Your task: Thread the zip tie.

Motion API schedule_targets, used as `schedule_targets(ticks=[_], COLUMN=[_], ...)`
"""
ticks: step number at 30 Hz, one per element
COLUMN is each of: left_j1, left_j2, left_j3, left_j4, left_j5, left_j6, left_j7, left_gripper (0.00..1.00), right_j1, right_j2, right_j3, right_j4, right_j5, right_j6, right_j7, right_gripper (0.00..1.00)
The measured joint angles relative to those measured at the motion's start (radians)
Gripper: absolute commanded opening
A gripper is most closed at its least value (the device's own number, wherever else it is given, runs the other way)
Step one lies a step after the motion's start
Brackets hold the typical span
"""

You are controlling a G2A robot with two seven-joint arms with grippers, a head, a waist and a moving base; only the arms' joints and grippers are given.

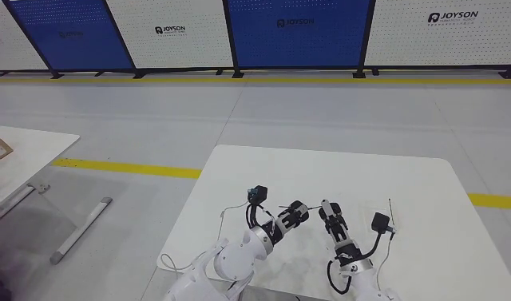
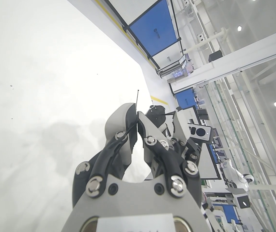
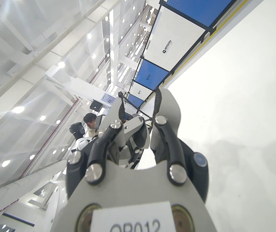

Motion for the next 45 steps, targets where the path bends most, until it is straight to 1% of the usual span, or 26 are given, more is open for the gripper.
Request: schedule_targets(ticks=[4, 5, 6, 7, 8, 19, 25, 34, 45], left_j1=[0.001, 0.001, 0.001, 0.001, 0.0, 0.003, 0.01, 0.017, 0.013], left_j2=[0.0, -0.001, -0.001, -0.001, -0.001, 0.0, 0.001, 0.003, 0.004], left_j3=[0.0, 0.0, 0.0, 0.0, 0.0, -0.002, -0.005, -0.007, -0.001], left_j4=[0.0, 0.0, 0.001, 0.001, 0.001, 0.003, -0.007, -0.016, -0.016], left_j5=[-0.001, -0.001, -0.001, -0.001, -0.001, 0.01, 0.008, 0.013, 0.02], left_j6=[0.002, 0.002, 0.002, 0.002, 0.002, -0.01, -0.038, -0.058, -0.058], left_j7=[0.001, 0.001, 0.0, 0.0, 0.0, -0.008, -0.007, -0.019, -0.043], left_gripper=[0.0, 0.0, 0.0, 0.0, 0.0, 0.0, 0.0, 0.0, 0.0], right_j1=[-0.001, -0.001, -0.001, -0.001, -0.001, 0.004, 0.007, 0.011, 0.008], right_j2=[0.0, 0.0, 0.0, 0.0, 0.0, -0.001, -0.002, -0.003, -0.002], right_j3=[0.002, 0.002, 0.002, 0.002, 0.002, 0.001, -0.005, -0.007, -0.002], right_j4=[0.001, 0.001, 0.001, 0.001, 0.001, 0.006, 0.011, 0.016, 0.013], right_j5=[-0.001, -0.001, -0.001, -0.001, -0.001, -0.001, -0.005, -0.002, 0.021], right_j6=[-0.003, -0.003, -0.003, -0.003, -0.003, 0.004, 0.006, 0.004, -0.018], right_j7=[-0.002, -0.002, -0.002, -0.002, -0.002, 0.0, 0.004, 0.014, 0.019], right_gripper=[0.15, 0.11, 0.05, 0.04, 0.0, 0.0, 0.0, 0.0, 0.0])
